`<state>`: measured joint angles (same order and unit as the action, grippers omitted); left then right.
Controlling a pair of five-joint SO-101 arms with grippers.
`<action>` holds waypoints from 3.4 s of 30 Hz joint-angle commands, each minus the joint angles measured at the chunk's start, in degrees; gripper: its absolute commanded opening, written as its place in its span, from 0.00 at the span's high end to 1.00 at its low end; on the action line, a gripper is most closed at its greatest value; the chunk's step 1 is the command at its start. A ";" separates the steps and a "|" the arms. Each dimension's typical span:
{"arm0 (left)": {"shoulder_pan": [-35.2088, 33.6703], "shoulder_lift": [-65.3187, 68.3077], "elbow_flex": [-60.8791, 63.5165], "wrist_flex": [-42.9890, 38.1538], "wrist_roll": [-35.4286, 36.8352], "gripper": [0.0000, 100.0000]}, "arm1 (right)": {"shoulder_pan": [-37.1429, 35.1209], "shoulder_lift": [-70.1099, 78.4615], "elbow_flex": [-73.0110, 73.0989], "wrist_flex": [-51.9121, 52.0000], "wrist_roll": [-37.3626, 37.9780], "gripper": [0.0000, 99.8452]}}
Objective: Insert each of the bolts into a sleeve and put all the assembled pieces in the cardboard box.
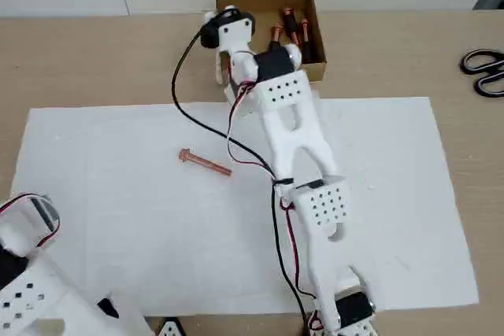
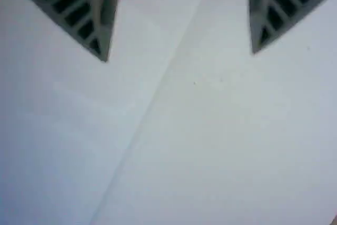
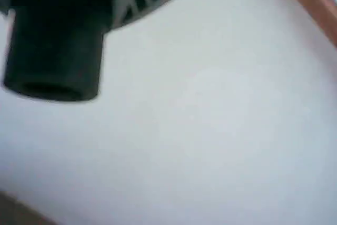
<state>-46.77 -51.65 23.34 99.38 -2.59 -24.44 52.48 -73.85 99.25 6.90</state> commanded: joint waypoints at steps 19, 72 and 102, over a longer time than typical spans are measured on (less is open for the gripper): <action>-0.18 -0.62 0.40 -1.14 0.44 0.83 | 9.54 -47.52 65.41 -8.66 2.37 0.99; -0.18 -0.70 0.40 -1.14 0.79 0.83 | 6.99 -40.92 86.42 -37.41 -8.26 0.82; -0.18 -0.70 0.40 -1.14 0.79 0.83 | 8.92 -38.73 80.97 -30.55 -7.74 0.98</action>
<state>-46.77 -51.65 23.87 99.30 -2.07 -16.00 14.15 11.08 64.18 -0.92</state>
